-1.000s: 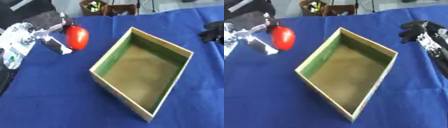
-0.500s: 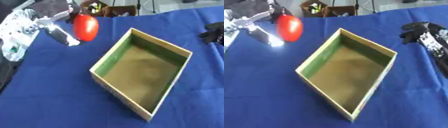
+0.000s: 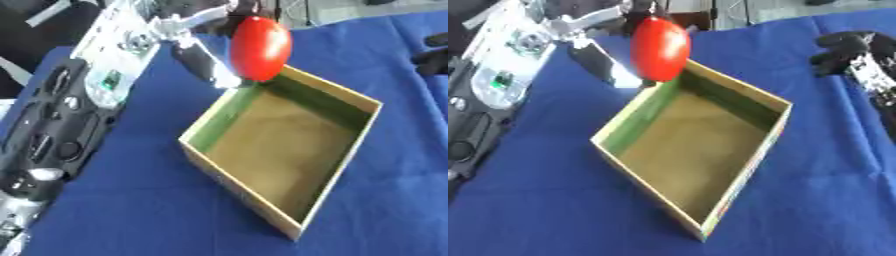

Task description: Pick up objects on the table and place them in the box.

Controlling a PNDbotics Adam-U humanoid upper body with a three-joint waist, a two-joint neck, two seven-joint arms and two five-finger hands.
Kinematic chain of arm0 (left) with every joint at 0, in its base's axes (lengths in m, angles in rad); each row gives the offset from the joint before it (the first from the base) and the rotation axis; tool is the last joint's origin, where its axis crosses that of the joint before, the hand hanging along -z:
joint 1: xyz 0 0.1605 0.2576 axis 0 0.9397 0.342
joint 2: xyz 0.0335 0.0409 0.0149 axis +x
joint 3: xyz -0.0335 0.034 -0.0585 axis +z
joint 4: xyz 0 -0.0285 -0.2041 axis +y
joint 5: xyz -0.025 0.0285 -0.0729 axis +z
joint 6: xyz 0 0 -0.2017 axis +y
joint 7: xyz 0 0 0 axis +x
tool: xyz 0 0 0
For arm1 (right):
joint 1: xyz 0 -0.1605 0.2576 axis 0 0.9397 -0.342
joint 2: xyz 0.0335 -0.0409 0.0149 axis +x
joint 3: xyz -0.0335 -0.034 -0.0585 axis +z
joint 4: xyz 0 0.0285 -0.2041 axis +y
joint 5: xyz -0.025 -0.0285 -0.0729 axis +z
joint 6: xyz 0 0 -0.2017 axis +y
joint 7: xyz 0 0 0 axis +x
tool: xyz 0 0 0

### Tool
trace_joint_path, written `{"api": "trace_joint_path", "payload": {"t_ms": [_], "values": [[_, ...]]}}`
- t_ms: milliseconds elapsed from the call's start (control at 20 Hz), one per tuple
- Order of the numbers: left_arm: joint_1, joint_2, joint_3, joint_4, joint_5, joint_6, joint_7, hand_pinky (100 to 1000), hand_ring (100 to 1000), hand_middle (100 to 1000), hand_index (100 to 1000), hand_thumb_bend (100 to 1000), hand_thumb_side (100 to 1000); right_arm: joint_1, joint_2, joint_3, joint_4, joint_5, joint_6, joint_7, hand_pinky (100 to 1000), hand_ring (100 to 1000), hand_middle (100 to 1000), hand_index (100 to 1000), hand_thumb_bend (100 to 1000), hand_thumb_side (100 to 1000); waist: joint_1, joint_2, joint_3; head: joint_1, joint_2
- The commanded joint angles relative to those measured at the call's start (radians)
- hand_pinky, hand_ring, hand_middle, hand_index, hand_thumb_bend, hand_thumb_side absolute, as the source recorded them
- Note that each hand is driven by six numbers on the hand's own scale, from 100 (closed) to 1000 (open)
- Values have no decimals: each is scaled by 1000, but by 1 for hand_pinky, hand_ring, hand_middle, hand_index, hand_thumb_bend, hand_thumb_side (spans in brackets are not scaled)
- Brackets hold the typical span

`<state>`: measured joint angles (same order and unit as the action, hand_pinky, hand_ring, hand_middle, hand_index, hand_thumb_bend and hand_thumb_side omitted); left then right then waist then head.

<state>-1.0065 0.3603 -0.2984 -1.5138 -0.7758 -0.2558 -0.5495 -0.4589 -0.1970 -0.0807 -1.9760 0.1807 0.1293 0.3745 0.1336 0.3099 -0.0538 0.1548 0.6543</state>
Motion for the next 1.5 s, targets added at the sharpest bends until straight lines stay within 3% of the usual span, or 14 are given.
{"api": "trace_joint_path", "payload": {"t_ms": [50,650,1250,1300,1450,1500], "values": [[-23,-55,-10,12,-47,-13,-17,120,389,347,508,100,340,-15,-5,-7,-24,-10,0,-10,770,764,498,771,100,799,-6,-16,3,2,0],[12,-158,-80,96,-228,-96,-26,143,403,353,512,100,384,-29,-7,-8,-24,-17,1,-42,770,761,495,772,100,797,-8,0,-1,-15,-4],[15,-174,-121,138,-323,-166,-19,189,435,390,547,100,405,-30,-5,-6,-24,-13,2,-38,771,757,492,772,100,798,-10,6,-7,-18,-10],[16,-175,-123,142,-324,-168,-22,228,474,458,652,100,455,-30,-5,-6,-24,-13,2,-37,771,755,491,772,100,799,-9,6,-7,-18,-11],[19,-176,-126,150,-334,-181,-49,292,561,586,809,100,499,-29,-4,-5,-24,-13,3,-36,771,754,489,772,100,797,-10,5,-8,-19,-13],[19,-176,-125,149,-339,-186,-58,395,647,686,906,100,545,-29,-4,-5,-24,-13,3,-35,771,754,489,772,100,800,-10,5,-8,-19,-13]]}}
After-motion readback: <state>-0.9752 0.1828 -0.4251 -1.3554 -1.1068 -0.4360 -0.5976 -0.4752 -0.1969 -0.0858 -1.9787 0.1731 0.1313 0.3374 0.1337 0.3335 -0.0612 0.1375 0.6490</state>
